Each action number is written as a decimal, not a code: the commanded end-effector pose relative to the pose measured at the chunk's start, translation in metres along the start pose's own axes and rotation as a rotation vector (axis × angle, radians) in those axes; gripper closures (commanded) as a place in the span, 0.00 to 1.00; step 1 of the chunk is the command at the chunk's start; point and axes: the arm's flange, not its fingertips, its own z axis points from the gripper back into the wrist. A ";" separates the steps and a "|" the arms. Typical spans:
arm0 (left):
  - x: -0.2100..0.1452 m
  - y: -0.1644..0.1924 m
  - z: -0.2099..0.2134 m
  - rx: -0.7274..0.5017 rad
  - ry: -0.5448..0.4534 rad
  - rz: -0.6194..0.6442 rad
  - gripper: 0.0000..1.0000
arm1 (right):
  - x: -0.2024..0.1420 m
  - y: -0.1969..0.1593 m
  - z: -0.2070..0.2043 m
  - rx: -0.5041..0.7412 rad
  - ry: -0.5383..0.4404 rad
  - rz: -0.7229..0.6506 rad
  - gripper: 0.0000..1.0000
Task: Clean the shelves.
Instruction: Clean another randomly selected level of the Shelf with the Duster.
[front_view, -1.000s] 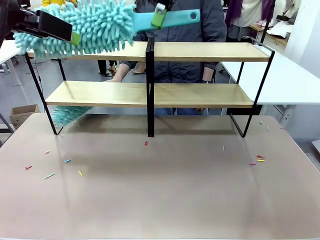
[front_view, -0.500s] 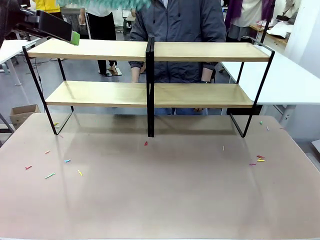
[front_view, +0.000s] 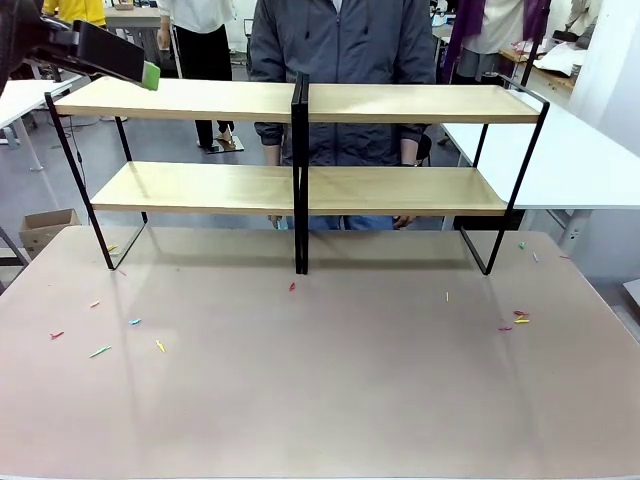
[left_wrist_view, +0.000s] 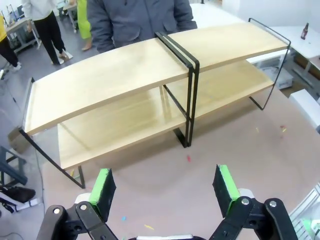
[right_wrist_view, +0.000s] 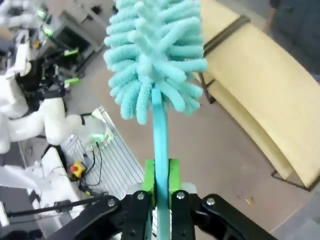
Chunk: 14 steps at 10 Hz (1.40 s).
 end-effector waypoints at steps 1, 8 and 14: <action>-0.002 0.001 -0.001 -0.003 -0.006 0.002 0.00 | 0.033 0.000 -0.015 0.091 0.042 0.084 0.88; -0.002 0.001 -0.001 -0.003 -0.006 0.002 0.00 | -0.254 -0.053 0.128 0.020 -0.145 -0.222 0.88; -0.002 0.001 -0.001 -0.003 -0.006 0.002 0.00 | -0.337 -0.082 0.114 -0.011 -0.261 -0.445 0.88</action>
